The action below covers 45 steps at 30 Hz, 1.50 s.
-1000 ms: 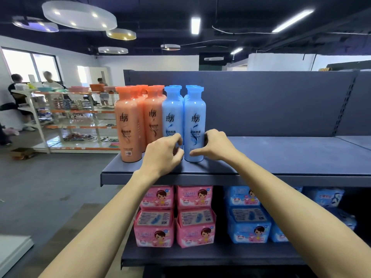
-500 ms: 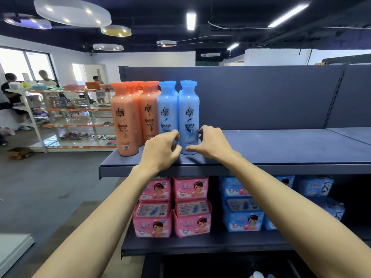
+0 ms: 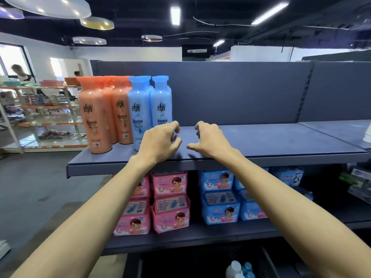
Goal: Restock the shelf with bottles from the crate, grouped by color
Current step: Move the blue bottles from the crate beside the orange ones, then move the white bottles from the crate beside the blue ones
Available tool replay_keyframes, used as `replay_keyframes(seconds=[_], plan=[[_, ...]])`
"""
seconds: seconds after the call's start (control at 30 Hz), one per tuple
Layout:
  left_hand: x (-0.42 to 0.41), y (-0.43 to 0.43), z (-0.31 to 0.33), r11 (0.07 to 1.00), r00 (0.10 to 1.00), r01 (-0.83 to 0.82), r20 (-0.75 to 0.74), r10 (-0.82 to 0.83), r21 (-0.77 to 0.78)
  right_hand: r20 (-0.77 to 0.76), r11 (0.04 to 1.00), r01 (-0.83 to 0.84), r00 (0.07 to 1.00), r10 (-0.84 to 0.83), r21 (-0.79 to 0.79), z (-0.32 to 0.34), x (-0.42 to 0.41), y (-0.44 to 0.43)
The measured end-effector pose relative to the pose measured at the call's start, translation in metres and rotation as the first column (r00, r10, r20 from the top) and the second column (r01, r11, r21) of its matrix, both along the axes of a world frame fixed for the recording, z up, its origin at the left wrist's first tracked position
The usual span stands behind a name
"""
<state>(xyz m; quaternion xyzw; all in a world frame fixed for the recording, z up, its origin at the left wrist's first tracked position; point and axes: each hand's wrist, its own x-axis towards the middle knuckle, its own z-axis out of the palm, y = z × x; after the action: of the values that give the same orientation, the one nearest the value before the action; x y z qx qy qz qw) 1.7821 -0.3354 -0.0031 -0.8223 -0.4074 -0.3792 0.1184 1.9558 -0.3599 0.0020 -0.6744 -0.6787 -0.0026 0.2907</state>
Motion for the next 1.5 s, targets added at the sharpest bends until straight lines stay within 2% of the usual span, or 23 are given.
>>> replay_keyframes(seconds=[0.27,0.6,1.03,1.13,1.3,1.5], plan=[[0.059,0.001,0.032,0.996,0.996,0.076,-0.046,-0.073,0.046,0.008,0.999,0.036,0.999,-0.036,0.023,0.007,0.052,-0.019],[0.134,-0.007,0.021,0.991,0.989,0.128,-0.083,-0.124,0.05,0.03,0.997,0.071,0.997,-0.071,0.019,0.007,0.124,-0.051],[0.139,-0.042,-0.008,0.981,0.978,0.192,-0.086,-0.192,-0.007,0.066,0.997,0.078,0.995,-0.078,0.003,-0.023,0.129,-0.107],[0.131,-0.051,-0.022,0.977,0.976,0.214,-0.055,-0.212,0.024,0.086,0.996,0.09,0.992,-0.09,0.006,-0.033,0.12,-0.121],[0.125,-0.074,-0.066,0.958,0.965,0.252,-0.11,-0.238,0.135,0.101,0.991,0.123,0.988,-0.117,-0.052,-0.068,0.108,-0.142],[0.116,-0.104,-0.139,0.959,0.95,0.283,-0.131,-0.285,-0.032,0.079,0.967,0.164,0.985,-0.151,-0.193,-0.125,0.1,-0.166]])
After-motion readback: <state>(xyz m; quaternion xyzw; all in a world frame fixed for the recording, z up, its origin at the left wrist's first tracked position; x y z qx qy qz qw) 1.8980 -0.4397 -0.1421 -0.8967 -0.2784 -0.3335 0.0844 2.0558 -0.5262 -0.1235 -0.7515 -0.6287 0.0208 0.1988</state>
